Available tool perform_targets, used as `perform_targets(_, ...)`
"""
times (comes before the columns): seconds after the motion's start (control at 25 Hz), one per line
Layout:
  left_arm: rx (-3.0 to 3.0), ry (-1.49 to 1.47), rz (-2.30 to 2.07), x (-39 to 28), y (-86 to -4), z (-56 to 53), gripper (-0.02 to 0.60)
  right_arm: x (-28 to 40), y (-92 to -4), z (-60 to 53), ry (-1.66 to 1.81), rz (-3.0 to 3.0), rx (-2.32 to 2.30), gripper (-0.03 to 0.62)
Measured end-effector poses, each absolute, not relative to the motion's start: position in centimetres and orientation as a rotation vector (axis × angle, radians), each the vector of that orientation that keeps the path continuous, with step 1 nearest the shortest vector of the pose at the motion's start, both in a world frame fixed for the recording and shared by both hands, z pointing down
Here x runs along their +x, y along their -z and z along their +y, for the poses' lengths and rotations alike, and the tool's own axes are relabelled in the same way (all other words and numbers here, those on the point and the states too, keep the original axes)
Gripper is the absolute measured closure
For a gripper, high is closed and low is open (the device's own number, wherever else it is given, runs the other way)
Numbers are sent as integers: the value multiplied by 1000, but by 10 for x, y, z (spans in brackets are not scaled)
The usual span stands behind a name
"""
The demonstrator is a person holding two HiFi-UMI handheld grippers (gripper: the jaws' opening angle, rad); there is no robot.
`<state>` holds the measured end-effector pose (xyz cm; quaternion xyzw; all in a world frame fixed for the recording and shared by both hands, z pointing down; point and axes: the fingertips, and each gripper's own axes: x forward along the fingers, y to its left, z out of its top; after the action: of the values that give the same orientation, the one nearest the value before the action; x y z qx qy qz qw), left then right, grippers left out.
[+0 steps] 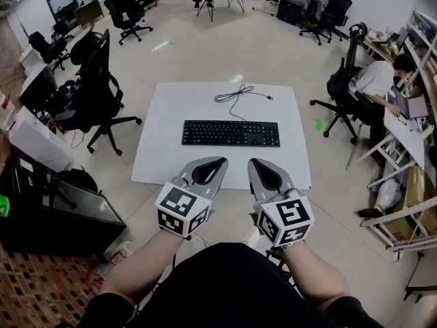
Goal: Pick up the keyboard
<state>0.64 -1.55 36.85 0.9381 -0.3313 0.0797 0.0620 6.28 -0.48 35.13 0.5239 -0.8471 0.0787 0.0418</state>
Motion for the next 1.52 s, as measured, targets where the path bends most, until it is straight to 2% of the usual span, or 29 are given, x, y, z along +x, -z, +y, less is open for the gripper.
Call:
perform_targets(1.16, 2761, -243, -1097, 46, -374, -5, 577, 105, -358, 10, -255, -2637, 1491, 592)
perform_targets(1.52, 2640, -241, -1115, 38, -389, -12, 575, 110, -366, 10, -297, -2653, 1453, 592)
